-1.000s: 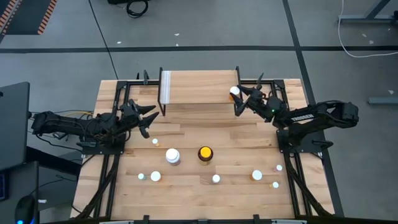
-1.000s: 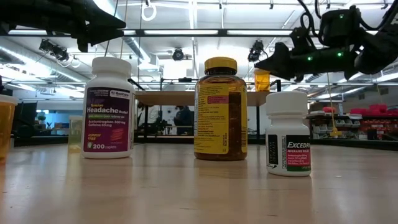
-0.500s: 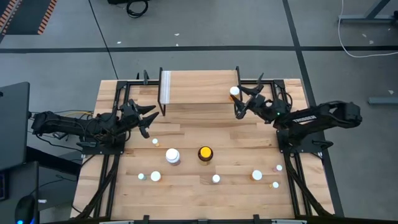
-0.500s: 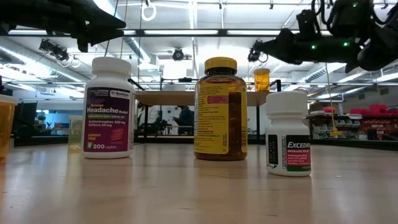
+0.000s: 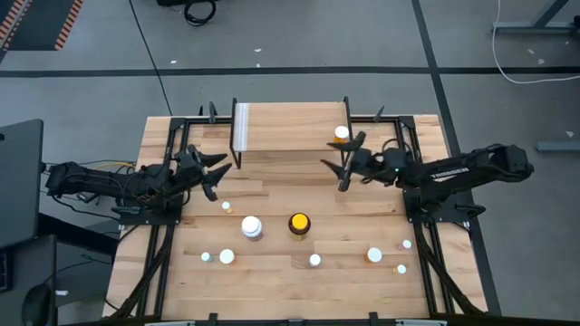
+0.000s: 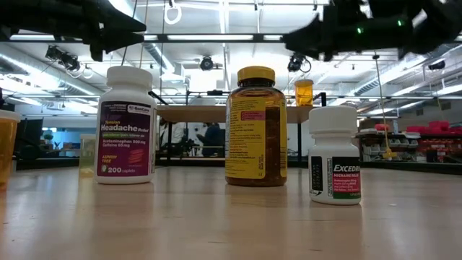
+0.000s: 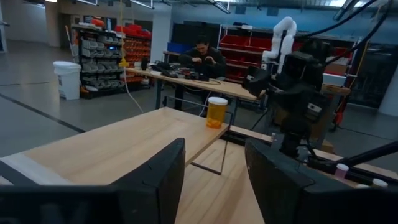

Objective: Pick and place medicine bottles onto shelf by color
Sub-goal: Put the big white medicine bottle on the shelf

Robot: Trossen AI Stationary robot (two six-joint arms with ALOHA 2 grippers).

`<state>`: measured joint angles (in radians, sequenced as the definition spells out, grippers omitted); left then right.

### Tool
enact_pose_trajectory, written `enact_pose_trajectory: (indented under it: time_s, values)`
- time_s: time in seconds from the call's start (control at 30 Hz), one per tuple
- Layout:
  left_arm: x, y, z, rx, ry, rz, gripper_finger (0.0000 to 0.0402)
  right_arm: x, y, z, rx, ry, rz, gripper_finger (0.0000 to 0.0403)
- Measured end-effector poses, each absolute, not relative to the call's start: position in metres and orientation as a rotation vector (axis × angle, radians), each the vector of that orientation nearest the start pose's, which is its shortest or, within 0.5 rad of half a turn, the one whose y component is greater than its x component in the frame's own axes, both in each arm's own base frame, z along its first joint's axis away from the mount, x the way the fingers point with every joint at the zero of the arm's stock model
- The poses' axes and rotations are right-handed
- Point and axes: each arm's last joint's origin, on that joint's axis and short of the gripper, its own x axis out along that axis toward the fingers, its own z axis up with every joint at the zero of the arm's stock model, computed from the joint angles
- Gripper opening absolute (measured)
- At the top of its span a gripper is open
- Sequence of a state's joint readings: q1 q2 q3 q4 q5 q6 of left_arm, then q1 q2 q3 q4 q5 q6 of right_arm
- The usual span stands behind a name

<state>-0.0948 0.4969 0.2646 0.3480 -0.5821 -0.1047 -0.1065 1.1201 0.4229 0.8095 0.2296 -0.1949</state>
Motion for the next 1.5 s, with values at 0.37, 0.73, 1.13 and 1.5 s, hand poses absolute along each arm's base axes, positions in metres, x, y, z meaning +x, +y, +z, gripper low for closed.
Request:
enact_pose_trajectory:
  time_s: [0.37,0.73,1.13,1.5]
  values:
    - [0.134,-0.001,0.252,-0.136,-0.18,0.298,0.0217,0.254,0.013,0.26,-0.148,0.004,-0.105,0.0256]
    - [0.16,-0.005,0.256,-0.067,-0.045,0.246,0.027,0.278,0.024,0.219,-0.015,0.122,-0.111,0.0256]
    - [0.185,-0.019,0.233,-0.255,0.223,0.047,0.0272,0.281,0.036,0.203,0.21,0.194,-0.108,0.0256]
    - [0.206,-0.067,0.209,-0.209,0.292,-0.175,0.0272,0.273,0.076,0.201,0.174,0.228,0.049,0.0256]
